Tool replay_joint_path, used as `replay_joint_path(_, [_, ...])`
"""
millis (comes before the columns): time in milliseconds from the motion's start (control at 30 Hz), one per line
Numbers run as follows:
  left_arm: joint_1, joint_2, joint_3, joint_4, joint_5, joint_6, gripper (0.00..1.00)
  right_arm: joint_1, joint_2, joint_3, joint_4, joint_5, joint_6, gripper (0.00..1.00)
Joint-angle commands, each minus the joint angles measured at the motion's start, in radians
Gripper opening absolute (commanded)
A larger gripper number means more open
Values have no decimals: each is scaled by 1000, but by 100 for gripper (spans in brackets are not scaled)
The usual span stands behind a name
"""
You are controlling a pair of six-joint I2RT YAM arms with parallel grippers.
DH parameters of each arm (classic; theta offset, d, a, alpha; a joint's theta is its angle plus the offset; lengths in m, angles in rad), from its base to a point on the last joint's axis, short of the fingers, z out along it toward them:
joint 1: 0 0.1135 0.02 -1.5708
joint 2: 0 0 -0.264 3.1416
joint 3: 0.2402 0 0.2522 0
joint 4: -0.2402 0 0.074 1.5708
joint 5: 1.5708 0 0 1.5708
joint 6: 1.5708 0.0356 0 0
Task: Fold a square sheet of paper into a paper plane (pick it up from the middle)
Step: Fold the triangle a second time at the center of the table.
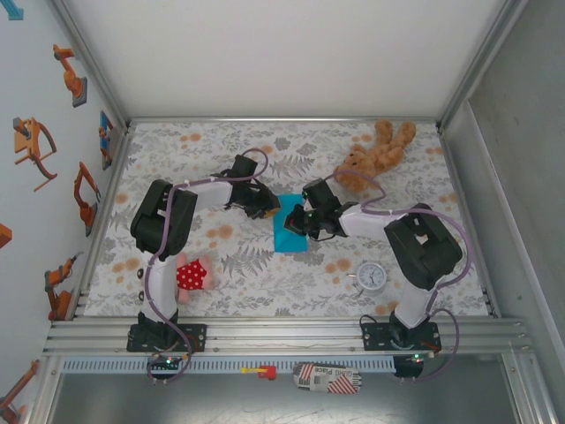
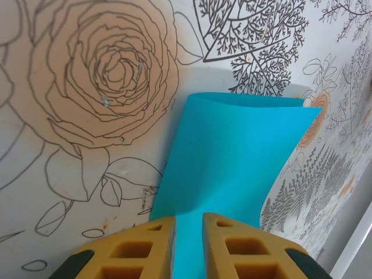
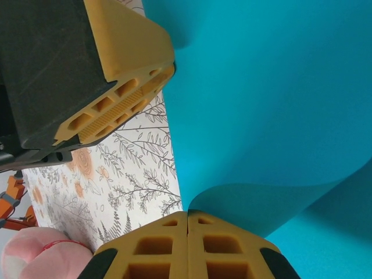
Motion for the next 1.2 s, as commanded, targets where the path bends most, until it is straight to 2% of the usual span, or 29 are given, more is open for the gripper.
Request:
replay_joint_path(0, [0,54,-14,-104,-54,5,21,0,24,32,13,-11,-7,0])
replay_joint_path(400, [0,55,-14,-107,-50,4,21,14,59,56,13,-33,-33,0])
replay_joint_path(1167, [0,56,-20,-109,-52,1,21,14,93,56,14,17,-4,0])
